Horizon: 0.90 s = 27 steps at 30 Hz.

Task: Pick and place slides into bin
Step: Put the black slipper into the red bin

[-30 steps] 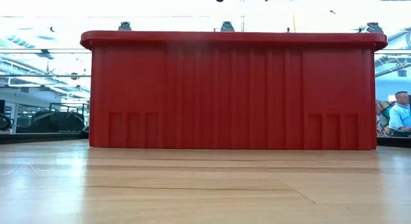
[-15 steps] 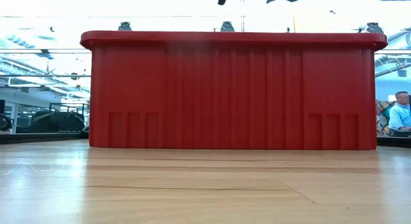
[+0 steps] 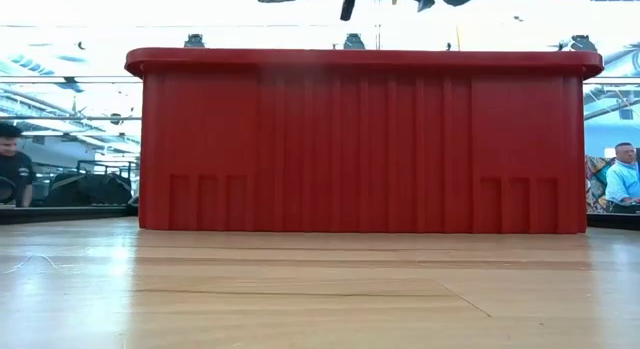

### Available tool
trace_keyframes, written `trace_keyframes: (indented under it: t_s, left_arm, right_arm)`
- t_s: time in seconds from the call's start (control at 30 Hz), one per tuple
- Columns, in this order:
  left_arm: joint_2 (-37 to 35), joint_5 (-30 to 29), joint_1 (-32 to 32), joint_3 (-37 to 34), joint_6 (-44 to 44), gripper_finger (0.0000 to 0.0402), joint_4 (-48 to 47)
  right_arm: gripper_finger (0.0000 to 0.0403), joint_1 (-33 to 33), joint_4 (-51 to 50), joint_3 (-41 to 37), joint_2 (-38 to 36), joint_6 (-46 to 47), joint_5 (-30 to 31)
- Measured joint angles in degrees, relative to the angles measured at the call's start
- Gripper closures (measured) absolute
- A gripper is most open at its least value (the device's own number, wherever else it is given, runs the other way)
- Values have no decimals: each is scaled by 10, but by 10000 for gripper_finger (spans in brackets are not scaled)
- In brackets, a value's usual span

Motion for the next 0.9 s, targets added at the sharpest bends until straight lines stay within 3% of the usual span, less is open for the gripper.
trace_keyframes:
  t_s: [0.17,0.33,0.53,0.9]
  left_arm:
    - [59,59,11,77,147,194,-156]
    - [131,-1,-5,119,257,195,-279]
    - [162,-85,-50,121,338,206,-273]
    - [230,-234,-64,121,398,261,-271]
  right_arm:
    - [402,0,-15,0,0,0,-4]
    - [402,1,-41,0,0,16,-22]
    - [403,1,-117,0,0,-5,-33]
    - [403,6,-129,0,0,-3,-32]
